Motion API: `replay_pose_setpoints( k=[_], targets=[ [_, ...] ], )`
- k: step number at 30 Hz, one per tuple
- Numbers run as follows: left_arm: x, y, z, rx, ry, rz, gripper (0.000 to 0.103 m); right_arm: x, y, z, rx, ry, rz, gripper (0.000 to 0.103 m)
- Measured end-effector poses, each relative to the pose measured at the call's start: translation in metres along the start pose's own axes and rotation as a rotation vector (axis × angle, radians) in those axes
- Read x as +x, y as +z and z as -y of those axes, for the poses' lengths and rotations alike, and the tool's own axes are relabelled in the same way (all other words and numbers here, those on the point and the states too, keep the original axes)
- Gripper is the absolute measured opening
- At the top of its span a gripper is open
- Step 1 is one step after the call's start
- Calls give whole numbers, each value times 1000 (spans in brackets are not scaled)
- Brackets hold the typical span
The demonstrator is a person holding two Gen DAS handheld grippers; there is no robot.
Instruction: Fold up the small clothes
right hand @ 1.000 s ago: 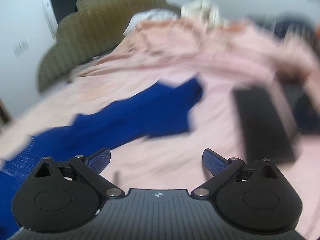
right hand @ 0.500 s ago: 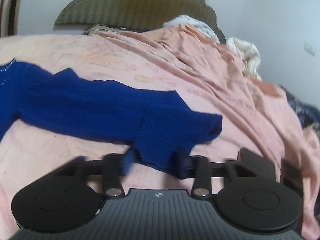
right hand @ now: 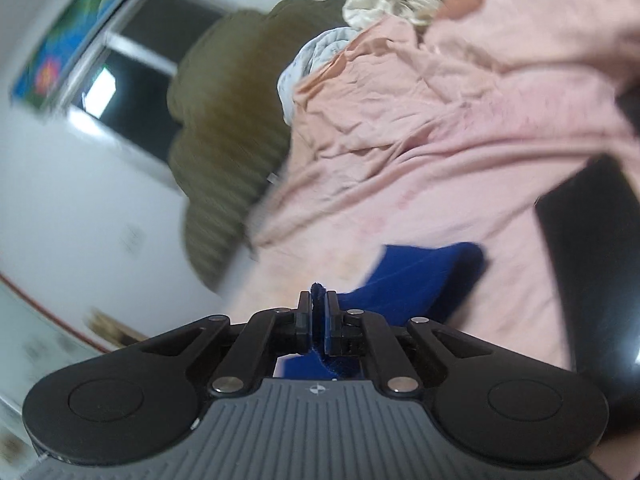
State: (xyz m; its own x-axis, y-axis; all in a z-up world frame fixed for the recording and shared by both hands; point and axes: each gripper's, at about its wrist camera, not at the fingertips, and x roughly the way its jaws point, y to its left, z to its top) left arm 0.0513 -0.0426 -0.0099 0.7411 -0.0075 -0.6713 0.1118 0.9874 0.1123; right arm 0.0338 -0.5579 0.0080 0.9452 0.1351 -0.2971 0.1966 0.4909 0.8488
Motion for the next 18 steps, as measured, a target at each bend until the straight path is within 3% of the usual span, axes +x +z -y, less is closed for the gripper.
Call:
replay_pose_setpoints(
  k=[6,13,15,16,18],
  targets=[
    [2,1,-22,-58,24,-10,103,26,-37,-29,60,116,-118,9],
    [-1,-2,-35,-92,37,-18,103,93,-117,-102,20,266,-370,10],
    [-3,-3,-37,-85,42,-17,103,111,-139,-123,-17,291,-444,21],
    [-5,-4,-38,-81,46,-14,103,120,-147,-134,-64,290,-485,39],
    [-9,-4,-41,-74,58,-2,103,123,-160,-155,-228,217,-453,45]
  ],
)
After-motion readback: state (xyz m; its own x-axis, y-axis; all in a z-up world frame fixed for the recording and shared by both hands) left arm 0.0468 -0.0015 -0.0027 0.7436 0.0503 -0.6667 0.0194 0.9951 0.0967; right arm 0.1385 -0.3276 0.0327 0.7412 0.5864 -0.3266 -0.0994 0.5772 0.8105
